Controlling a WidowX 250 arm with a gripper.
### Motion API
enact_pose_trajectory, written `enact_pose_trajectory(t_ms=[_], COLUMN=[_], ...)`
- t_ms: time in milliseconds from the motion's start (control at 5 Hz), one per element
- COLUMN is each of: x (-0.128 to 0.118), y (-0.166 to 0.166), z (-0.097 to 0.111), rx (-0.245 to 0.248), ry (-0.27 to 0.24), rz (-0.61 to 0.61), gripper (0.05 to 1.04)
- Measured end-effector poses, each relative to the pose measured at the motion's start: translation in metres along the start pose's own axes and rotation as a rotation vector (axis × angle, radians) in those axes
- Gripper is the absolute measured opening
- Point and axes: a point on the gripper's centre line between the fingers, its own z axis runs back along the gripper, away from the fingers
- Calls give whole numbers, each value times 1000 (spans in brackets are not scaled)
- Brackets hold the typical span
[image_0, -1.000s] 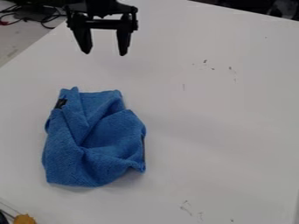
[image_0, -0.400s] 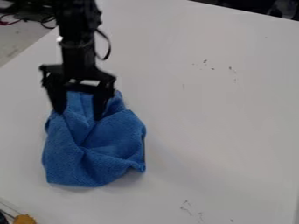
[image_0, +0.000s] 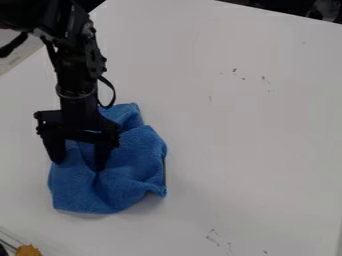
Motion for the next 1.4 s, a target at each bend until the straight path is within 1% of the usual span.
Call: enact_pose_trajectory(t_ms=[200,600,1000,1200,1400], x=[3,17,40,54,69], y=[-9,-46,-90,-111,-133], z=[-8,-12,-8,-5,-2], rx=[-7,-22,-70,-87,-93], ry=[-12,20,5,-5,-9], rz=[-4,-83,-140,-153,-161], gripper=[1000,1000,1001,1001,1001])
